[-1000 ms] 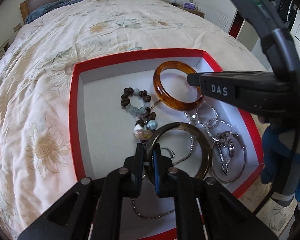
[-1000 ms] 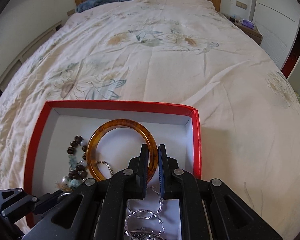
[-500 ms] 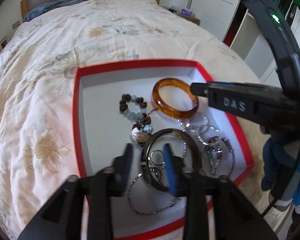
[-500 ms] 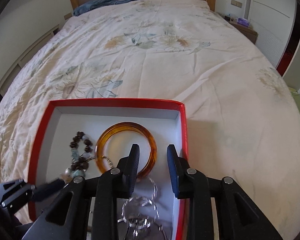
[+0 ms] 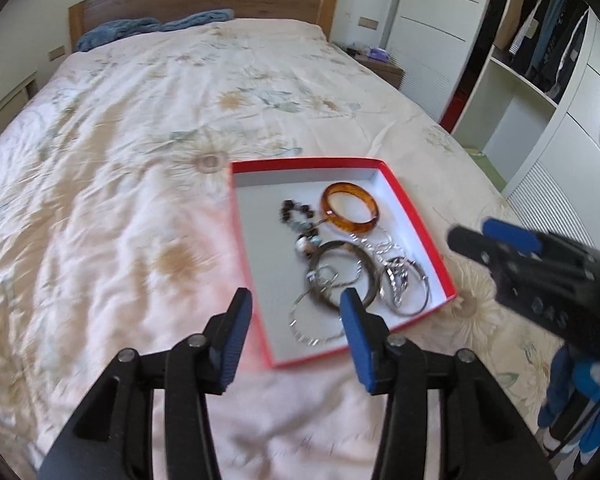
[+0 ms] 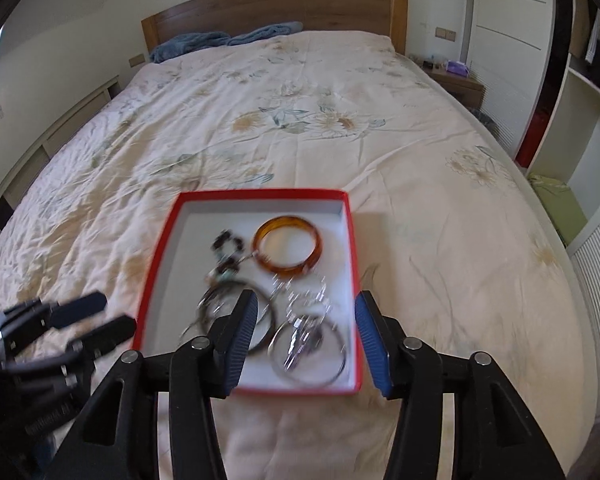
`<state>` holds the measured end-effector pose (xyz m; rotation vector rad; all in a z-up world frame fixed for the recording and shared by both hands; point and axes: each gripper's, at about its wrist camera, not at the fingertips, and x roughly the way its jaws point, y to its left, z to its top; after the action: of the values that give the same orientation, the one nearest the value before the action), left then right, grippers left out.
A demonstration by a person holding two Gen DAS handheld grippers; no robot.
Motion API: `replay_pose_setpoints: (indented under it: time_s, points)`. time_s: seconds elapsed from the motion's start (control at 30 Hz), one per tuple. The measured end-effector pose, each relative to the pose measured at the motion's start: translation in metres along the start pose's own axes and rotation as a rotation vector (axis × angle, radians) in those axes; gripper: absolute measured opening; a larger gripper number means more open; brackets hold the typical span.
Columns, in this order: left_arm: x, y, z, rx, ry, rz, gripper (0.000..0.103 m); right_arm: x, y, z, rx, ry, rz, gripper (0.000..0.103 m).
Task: Organize jewelry
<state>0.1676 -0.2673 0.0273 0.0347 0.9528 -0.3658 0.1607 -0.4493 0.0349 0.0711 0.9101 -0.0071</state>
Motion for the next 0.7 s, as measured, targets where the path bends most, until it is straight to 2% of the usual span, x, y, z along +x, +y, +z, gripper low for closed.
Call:
replay_pose_setpoints:
  time_s: [0.2,0.3,0.5,0.7]
  points:
    - [-0.050,0.022,-0.024,-0.002,-0.044,0.061,0.051,-0.043,0.040,-0.032,-0.026,-0.021,0.014,0.055]
    - [-0.077,0.032,-0.037,0.014,-0.081,0.102,0.051,-0.065,0.061,-0.044,-0.042,-0.043,0.027,0.067]
    - [-0.121,0.052,-0.058,0.006,-0.133,0.147,0.051,-0.103,0.108,-0.063,-0.077,-0.091,0.065,0.067]
    - [-0.159,0.074,-0.079,-0.013,-0.178,0.185,0.051,-0.128,0.138,-0.080,-0.097,-0.117,0.089,0.068]
